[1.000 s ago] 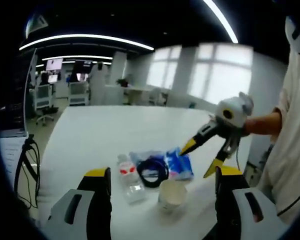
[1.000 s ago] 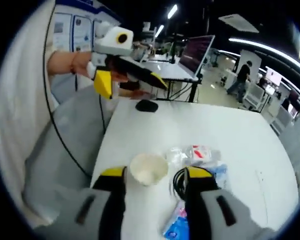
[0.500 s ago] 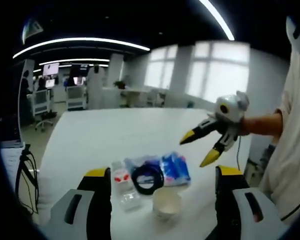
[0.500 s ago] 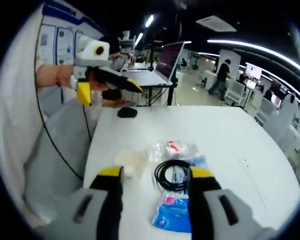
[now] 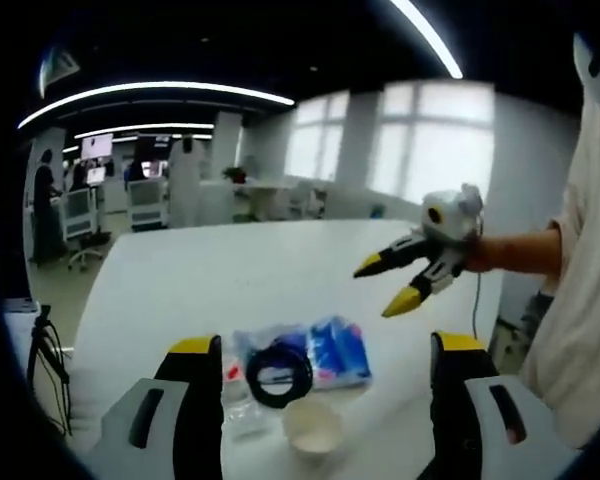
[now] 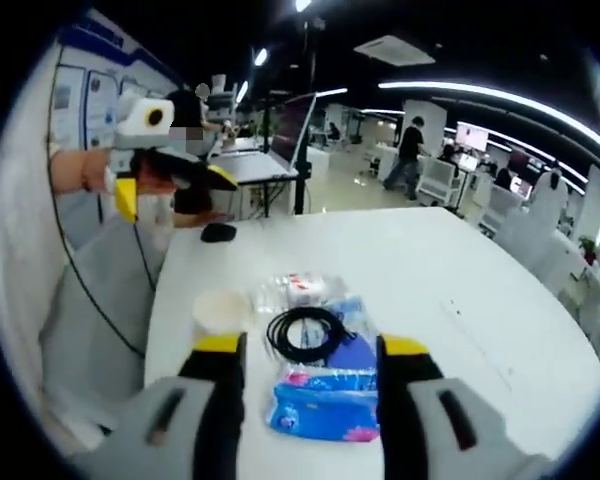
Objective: Arrange the tabletop items into an orderly group along one side of the table until the central work area is clear of visible clutter.
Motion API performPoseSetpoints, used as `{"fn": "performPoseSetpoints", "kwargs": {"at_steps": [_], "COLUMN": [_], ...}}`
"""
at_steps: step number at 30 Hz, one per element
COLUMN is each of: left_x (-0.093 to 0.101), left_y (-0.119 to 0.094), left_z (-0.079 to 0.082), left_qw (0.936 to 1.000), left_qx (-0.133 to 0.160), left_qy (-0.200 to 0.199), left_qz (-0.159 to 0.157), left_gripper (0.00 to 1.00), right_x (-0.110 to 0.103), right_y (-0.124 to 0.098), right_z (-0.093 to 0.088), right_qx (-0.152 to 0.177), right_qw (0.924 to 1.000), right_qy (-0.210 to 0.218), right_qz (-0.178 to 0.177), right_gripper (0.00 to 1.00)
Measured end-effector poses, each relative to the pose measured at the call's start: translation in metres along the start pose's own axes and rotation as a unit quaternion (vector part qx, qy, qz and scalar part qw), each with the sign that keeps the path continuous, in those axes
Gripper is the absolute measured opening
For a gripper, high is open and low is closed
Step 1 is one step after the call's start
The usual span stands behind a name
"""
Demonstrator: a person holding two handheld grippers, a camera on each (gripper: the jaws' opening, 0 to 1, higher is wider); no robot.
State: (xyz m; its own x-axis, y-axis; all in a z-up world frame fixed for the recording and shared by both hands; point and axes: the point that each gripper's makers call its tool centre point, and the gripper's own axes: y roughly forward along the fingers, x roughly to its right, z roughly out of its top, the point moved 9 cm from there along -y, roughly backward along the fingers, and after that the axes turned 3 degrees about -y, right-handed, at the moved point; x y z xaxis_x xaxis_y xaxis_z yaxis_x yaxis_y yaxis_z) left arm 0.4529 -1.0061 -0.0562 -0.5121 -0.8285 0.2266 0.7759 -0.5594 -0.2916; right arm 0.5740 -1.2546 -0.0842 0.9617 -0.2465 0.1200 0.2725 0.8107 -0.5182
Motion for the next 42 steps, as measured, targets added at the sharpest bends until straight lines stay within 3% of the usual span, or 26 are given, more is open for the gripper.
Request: {"fn": "performPoseSetpoints", "kwargs": {"at_steps": [16, 42], "left_x": [0.027, 0.018], "left_y": [0.031, 0.06], "left_z": [0.003, 0.001], "left_qw": [1.0, 0.9997], "left_qx": [-0.002, -0.026], "left_qy": [0.007, -0.002], "left_qz": [0.001, 0.002], "left_gripper": [0.82, 0.81], "right_x": [0.033, 0.067], "right_y": [-0.004, 0.04], "right_z": [-0.04, -0.089], "right_qx": [-0.011, -0.041], "right_qw": [0.9997, 0.9969], "right_qy": [0.02, 0.062], "right_qz": [-0.01, 0.026], "right_gripper": [0.48, 0.41]}}
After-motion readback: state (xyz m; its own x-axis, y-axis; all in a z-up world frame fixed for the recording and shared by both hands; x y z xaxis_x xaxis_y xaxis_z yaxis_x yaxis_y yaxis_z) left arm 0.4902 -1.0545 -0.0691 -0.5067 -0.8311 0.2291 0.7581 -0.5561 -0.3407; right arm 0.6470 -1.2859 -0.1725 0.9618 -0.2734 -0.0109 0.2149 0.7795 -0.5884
